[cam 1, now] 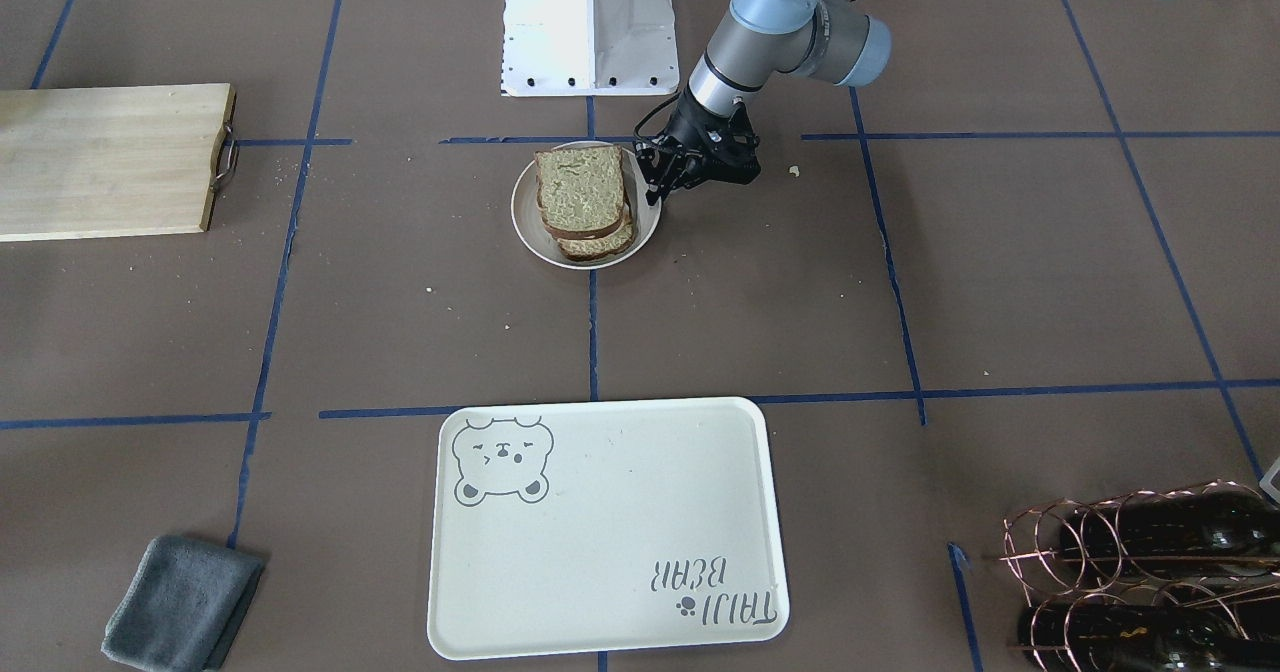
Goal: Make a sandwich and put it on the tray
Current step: 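Grasp the plate rim with the left gripper and lift the plate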
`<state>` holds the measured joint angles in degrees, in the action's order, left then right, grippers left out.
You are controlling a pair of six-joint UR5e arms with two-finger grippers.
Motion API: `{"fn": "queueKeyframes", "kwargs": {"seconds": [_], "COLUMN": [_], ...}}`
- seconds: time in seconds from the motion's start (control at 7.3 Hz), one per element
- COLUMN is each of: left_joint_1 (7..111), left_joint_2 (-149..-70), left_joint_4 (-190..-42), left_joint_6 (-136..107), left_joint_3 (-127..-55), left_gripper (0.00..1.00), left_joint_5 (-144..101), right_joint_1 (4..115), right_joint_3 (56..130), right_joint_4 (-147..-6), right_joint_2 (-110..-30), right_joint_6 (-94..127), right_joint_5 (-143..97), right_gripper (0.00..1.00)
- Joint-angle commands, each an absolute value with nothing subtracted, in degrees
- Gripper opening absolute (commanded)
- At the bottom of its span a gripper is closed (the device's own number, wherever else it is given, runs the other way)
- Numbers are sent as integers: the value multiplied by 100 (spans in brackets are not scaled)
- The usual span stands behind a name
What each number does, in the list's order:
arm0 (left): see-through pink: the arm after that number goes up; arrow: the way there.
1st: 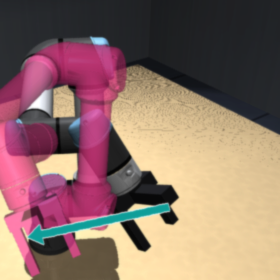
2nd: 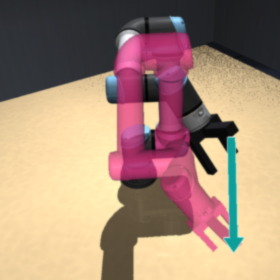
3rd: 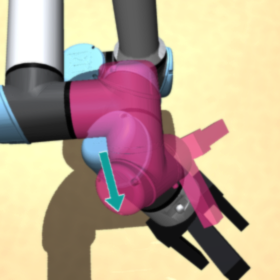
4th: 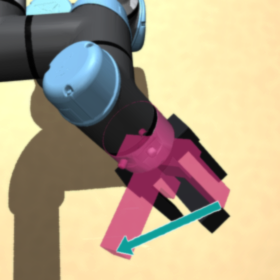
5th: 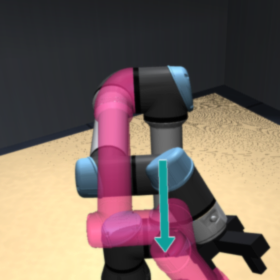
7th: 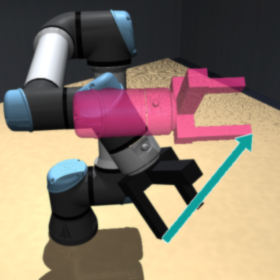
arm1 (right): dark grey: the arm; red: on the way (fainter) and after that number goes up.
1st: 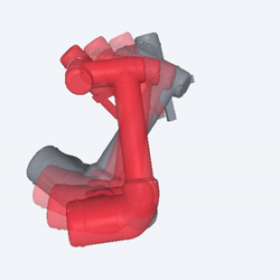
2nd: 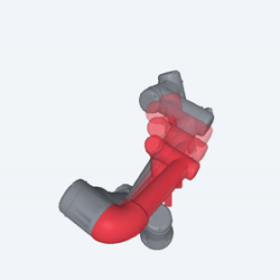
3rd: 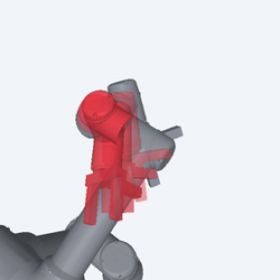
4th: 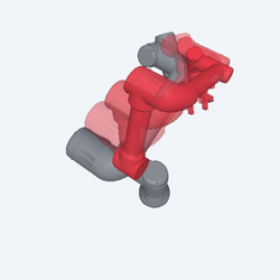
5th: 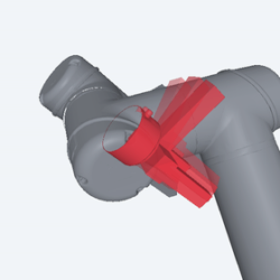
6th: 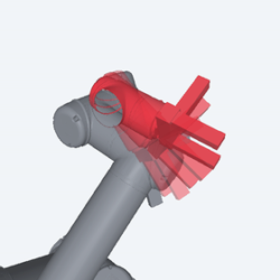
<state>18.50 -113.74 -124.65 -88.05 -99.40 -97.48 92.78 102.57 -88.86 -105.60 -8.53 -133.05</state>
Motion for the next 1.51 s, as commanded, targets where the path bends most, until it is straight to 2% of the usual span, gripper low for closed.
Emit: {"fn": "queueKeyframes", "kwargs": {"seconds": [0.0, 0.41, 0.68, 0.82, 1.1, 1.37], "left_joint_1": [1907, 2152, 3001, 3389, 3961, 4393], "left_joint_2": [-11329, -11347, -11390, -11626, -12704, -13409], "left_joint_4": [-12977, -13254, -13175, -13184, -13201, -13227], "left_joint_6": [-8833, -10064, -10327, -10258, -9935, -9372], "left_joint_3": [-9932, -9923, -9853, -9522, -8137, -6967], "left_gripper": [0, 0, 0, 0, 0, 0], "left_joint_5": [-9651, -9720, -10331, -10710, -10933, -11320], "right_joint_1": [9281, 9281, 9281, 9281, 9281, 9299], "right_joint_3": [10257, 10117, 10072, 10072, 10029, 9994], "right_joint_4": [-8877, -8675, -8675, -8675, -8675, -8675], "right_joint_2": [-10547, -10538, -10529, -10521, -10529, -10521], "right_joint_6": [-853, -853, -853, -853, -853, -853], "right_joint_5": [-13298, -13280, -13271, -13263, -13263, -13263], "right_gripper": [100, 100, 100, 100, 100, 100]}}
